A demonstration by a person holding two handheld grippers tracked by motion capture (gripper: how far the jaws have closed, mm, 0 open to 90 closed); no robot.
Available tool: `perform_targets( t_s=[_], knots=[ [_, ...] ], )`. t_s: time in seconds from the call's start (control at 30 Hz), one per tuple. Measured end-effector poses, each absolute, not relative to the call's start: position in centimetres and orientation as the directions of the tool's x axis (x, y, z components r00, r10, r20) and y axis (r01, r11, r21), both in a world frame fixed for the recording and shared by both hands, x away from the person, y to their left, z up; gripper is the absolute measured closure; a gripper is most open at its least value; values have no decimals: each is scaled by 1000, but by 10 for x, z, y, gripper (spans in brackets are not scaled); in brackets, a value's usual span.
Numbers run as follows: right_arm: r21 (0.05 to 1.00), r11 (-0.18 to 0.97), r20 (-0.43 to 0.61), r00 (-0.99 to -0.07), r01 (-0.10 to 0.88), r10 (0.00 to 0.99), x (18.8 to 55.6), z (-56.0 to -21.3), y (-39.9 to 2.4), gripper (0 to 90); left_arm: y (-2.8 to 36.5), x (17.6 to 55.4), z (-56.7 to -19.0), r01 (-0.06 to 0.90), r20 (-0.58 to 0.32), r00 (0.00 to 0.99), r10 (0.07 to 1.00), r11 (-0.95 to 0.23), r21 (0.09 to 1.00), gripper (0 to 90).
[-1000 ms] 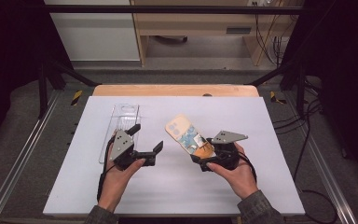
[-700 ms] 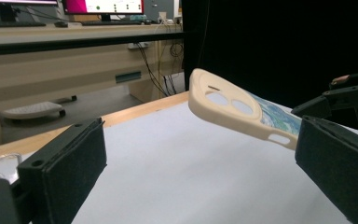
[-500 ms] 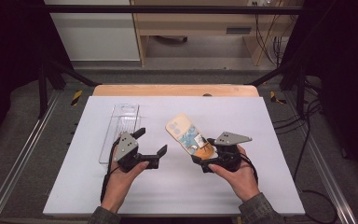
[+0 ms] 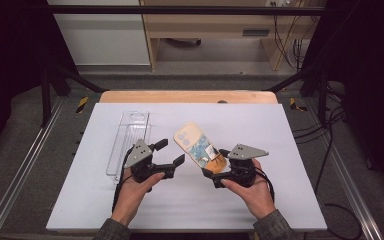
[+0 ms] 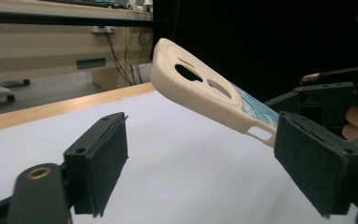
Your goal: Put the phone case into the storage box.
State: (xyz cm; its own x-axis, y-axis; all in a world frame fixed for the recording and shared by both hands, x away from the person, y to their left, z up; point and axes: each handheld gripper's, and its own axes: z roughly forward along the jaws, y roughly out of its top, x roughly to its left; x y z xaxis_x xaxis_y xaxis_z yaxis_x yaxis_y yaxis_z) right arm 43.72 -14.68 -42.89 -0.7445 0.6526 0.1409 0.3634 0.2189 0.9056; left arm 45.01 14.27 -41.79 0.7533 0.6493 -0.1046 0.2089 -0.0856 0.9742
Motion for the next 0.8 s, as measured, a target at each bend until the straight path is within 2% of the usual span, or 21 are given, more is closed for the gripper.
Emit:
perform_targets(
  t_s=[0.23, 0.57, 0.8],
  knots=[
    [920, 191, 141, -743, 343, 655, 433, -430, -145, 123, 141, 452, -408, 200, -105, 768, 632, -81, 976, 245],
    [939, 129, 155, -728, 318, 667, 430, -423, -155, 122, 123, 455, -391, 184, -82, 802, 592, -114, 976, 270],
    [944, 112, 159, -726, 310, 670, 428, -424, -159, 122, 121, 458, -387, 210, -133, 808, 575, -70, 975, 349]
  ],
)
